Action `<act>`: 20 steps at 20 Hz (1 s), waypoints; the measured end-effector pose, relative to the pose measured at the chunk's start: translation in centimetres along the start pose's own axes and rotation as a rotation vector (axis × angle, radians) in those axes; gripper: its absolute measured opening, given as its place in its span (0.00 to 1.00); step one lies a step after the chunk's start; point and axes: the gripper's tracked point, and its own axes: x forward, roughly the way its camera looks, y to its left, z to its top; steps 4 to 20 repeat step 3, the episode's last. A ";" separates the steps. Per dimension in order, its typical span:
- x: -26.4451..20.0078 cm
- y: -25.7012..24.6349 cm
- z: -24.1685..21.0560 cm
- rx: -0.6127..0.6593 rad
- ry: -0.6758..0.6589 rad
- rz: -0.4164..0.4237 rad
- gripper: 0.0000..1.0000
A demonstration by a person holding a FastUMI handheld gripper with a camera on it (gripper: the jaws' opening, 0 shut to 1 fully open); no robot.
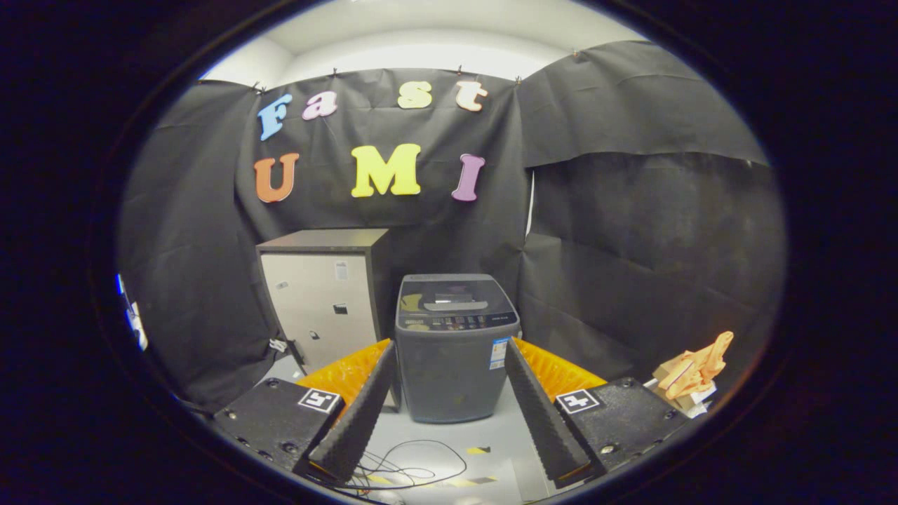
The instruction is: Put the clothes into the washing machine and then close the washing machine lid.
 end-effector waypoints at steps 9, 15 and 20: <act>-0.5 -0.2 0.8 0.017 -0.014 0.002 0.97; -0.5 -0.2 0.8 0.017 -0.014 0.002 0.97; -0.5 -0.2 0.8 0.017 -0.014 0.002 0.97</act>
